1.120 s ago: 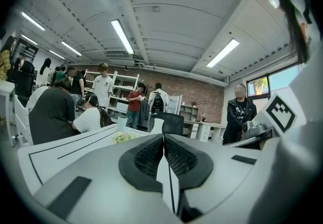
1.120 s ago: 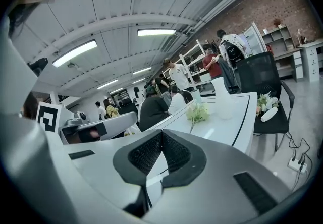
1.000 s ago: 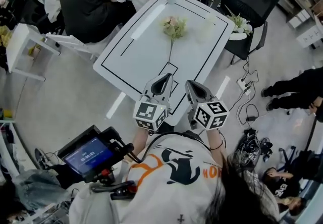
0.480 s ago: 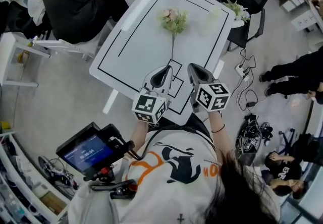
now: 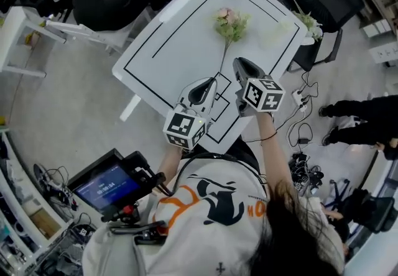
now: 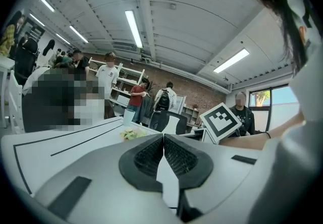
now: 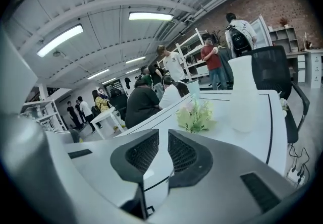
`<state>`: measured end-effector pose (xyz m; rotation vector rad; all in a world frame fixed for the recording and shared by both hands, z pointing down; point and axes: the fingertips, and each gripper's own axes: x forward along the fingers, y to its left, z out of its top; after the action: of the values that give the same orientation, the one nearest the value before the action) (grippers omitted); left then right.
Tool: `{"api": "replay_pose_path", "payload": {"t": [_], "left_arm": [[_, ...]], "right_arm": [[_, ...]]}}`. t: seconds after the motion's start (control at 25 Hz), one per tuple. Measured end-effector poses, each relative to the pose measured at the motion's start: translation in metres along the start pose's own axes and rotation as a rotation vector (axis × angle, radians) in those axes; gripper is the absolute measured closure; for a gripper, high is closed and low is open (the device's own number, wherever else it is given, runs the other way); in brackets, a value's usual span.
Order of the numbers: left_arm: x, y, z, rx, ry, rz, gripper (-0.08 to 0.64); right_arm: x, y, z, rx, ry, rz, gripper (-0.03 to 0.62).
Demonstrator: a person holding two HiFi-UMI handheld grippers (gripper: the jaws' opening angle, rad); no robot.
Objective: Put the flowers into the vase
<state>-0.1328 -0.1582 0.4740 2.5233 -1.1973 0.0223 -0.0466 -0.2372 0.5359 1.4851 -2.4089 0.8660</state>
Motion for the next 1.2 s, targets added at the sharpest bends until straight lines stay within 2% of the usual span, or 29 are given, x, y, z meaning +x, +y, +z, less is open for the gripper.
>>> {"api": "replay_pose_path", "payload": {"t": [0.16,0.32,0.52,0.88,1.04,1.2], "left_arm": [[0.014,0.008,-0.007,-0.008,0.002,0.066,0.549],[0.021,0.011,-0.011,-0.012,0.004,0.132,0.549],[0.022,0.016,-0.012,-0.025,0.002,0.224,0.549],[0.03,0.026,-0.015,-0.019,0.01,0.325,0.549],[0.034,0.031,-0.014,-0.019,0.011,0.348,0.549],[0.035,0.034,-0.011,-0.018,0.011,0.361,0.549]], "right_arm": [[0.034,-0.026,-0.007,0.029,0.058,0.027,0.524],[0.069,-0.051,-0.025,0.058,0.153,0.028,0.471],[0.102,-0.062,-0.032,0.093,0.246,0.029,0.422],[0.141,-0.085,-0.041,0.147,0.317,-0.01,0.414],[0.146,-0.086,-0.043,0.127,0.359,-0.067,0.414],[0.148,-0.085,-0.044,0.056,0.405,-0.142,0.456]]}}
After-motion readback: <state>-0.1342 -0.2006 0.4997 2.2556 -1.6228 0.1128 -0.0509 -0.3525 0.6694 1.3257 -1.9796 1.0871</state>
